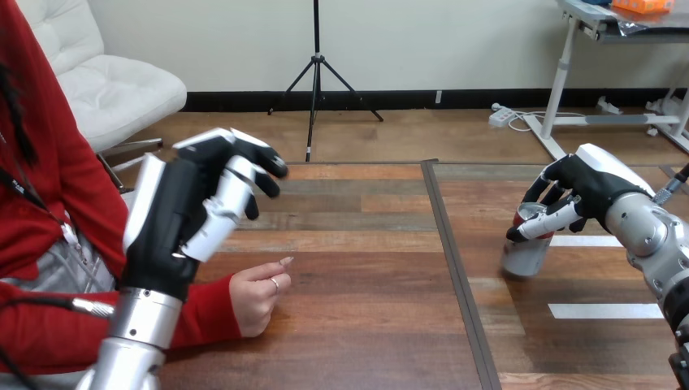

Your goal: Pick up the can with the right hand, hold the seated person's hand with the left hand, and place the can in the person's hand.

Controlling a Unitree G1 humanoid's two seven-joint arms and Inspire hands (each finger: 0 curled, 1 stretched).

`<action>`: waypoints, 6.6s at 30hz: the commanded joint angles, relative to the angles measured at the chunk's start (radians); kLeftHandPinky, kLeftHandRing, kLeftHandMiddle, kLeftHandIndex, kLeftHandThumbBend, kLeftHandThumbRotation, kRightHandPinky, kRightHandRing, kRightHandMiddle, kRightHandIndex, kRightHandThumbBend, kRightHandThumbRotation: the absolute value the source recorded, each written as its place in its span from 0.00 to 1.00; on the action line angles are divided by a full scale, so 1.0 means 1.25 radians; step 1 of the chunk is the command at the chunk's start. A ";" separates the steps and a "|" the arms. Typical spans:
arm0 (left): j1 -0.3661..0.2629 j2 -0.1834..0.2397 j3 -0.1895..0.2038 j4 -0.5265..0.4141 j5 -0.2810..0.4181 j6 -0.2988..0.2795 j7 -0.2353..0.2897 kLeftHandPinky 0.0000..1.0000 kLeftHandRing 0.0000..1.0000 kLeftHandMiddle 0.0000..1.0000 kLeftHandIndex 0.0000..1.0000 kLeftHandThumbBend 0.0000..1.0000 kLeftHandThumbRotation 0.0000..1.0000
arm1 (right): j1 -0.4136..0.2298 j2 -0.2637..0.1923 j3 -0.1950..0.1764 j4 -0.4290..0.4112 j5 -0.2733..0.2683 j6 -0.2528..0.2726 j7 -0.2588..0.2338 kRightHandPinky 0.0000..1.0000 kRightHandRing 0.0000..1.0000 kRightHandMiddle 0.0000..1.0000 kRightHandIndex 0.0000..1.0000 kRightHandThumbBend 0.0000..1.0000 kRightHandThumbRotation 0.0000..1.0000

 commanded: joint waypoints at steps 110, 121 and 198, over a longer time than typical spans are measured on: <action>-0.117 0.335 -0.117 -0.042 0.550 0.345 -0.148 0.65 0.75 0.78 0.77 1.00 0.13 | -0.133 -0.050 -0.014 -0.087 0.008 -0.063 0.015 0.35 0.39 0.44 0.49 0.66 0.00; -0.139 0.340 -0.141 -0.020 0.545 0.376 -0.189 0.71 0.79 0.81 0.79 0.99 0.12 | -0.135 -0.050 -0.014 -0.089 0.007 -0.059 0.017 0.36 0.39 0.45 0.49 0.66 0.00; -0.229 0.326 -0.306 0.212 0.690 0.456 0.001 0.70 0.76 0.78 0.77 0.97 0.06 | -0.128 -0.052 -0.020 -0.089 0.015 -0.068 0.011 0.35 0.39 0.45 0.50 0.65 0.00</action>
